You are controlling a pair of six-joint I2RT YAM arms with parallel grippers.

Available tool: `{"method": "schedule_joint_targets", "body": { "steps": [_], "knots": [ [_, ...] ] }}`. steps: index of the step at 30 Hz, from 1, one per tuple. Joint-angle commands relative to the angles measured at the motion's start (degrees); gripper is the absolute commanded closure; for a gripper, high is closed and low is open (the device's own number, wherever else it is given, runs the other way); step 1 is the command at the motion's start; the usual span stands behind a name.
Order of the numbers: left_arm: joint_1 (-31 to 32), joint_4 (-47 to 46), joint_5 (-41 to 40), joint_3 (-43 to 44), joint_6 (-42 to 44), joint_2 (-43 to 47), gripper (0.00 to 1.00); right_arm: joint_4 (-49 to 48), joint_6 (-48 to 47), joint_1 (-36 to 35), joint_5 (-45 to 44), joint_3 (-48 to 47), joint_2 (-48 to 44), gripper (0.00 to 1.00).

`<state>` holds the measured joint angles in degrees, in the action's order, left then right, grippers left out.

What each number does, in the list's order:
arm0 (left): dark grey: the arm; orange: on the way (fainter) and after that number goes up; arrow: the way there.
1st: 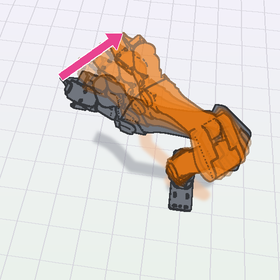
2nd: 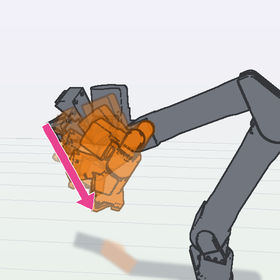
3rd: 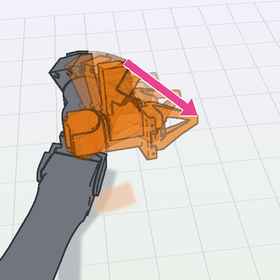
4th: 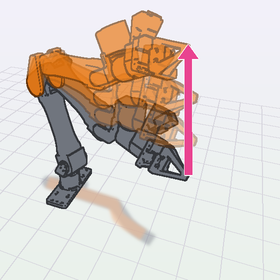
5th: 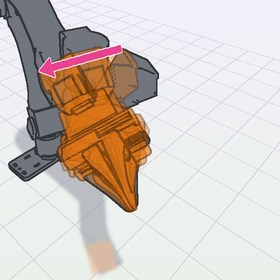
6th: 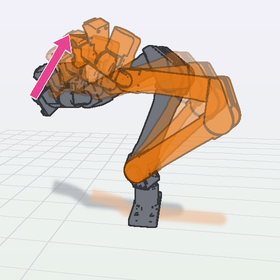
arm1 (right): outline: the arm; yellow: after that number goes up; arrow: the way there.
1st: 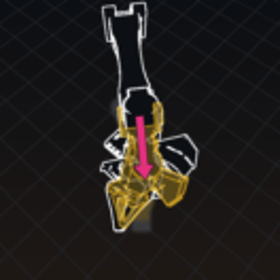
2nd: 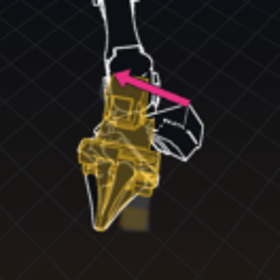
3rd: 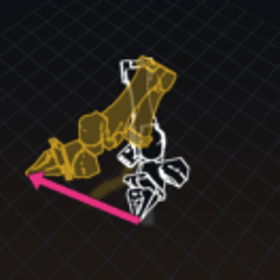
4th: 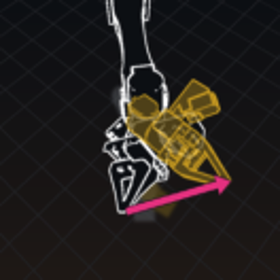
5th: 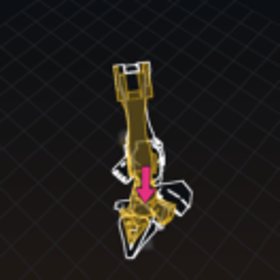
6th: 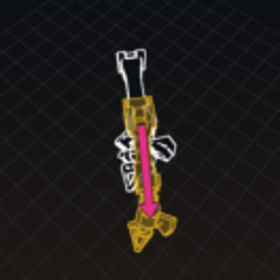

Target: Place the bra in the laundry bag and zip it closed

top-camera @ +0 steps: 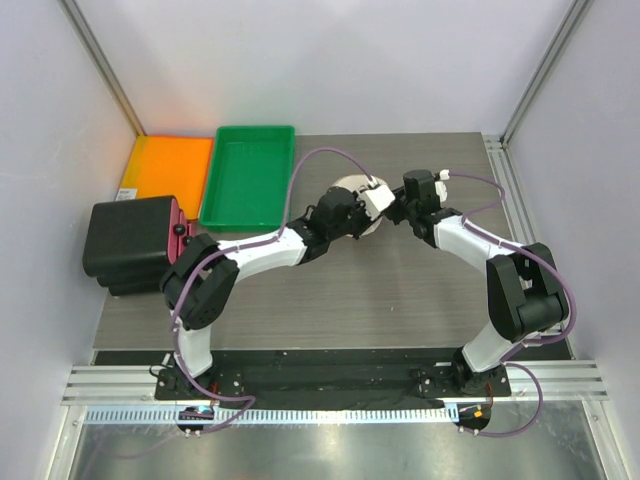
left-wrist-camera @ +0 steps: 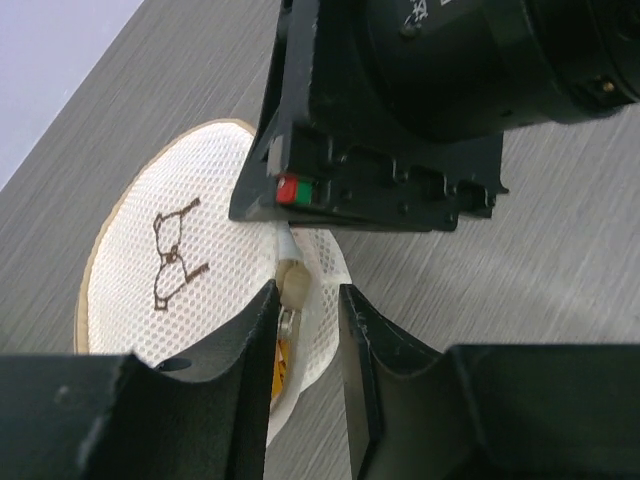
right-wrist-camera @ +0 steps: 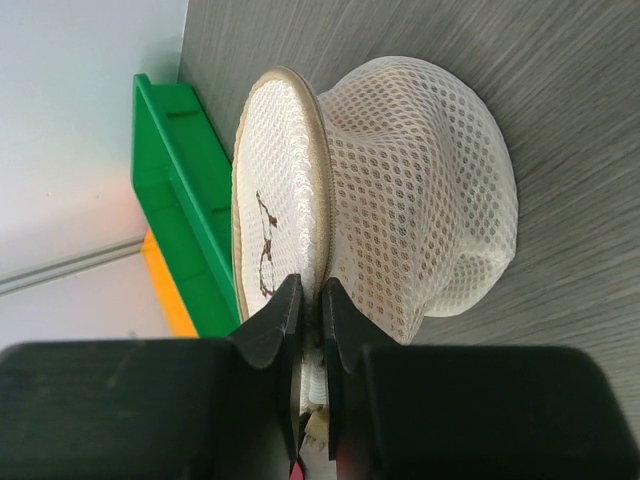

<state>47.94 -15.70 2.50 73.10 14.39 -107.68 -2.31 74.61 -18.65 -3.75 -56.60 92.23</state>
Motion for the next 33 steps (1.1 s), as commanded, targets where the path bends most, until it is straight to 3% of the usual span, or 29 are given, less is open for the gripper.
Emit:
{"method": "schedule_joint_targets", "body": {
  "steps": [1, 5, 12, 18, 28, 33],
  "knots": [
    [2.1, -1.0, -7.3, 3.9, 4.3, -2.4, 0.70, 1.3, 1.4, -0.2, -0.3, -1.9, -2.8, 0.85],
    [2.8, -2.0, -10.1, 4.4, 5.5, -3.3, 0.74, 1.3, 1.4, -0.3, 0.1, -1.8, -2.9, 0.86],
    [3.2, -0.6, -14.5, 4.9, 7.4, -3.5, 0.99, 1.2, 0.8, -0.2, -0.1, -1.7, -3.7, 0.88],
    [3.1, -1.0, -16.1, 2.2, 7.8, -1.7, 1.00, 0.8, -1.2, 4.0, 3.0, -2.2, -3.5, 0.99],
    [1.5, -1.0, -12.6, -1.8, 5.8, 1.8, 1.00, 0.3, -14.4, 13.2, 21.5, -11.8, 6.6, 0.99],
    [-0.2, -1.8, -9.0, -4.3, 3.9, 4.1, 1.00, -0.2, -19.8, 16.3, 26.0, -16.4, 11.4, 0.99]
  ]
}}
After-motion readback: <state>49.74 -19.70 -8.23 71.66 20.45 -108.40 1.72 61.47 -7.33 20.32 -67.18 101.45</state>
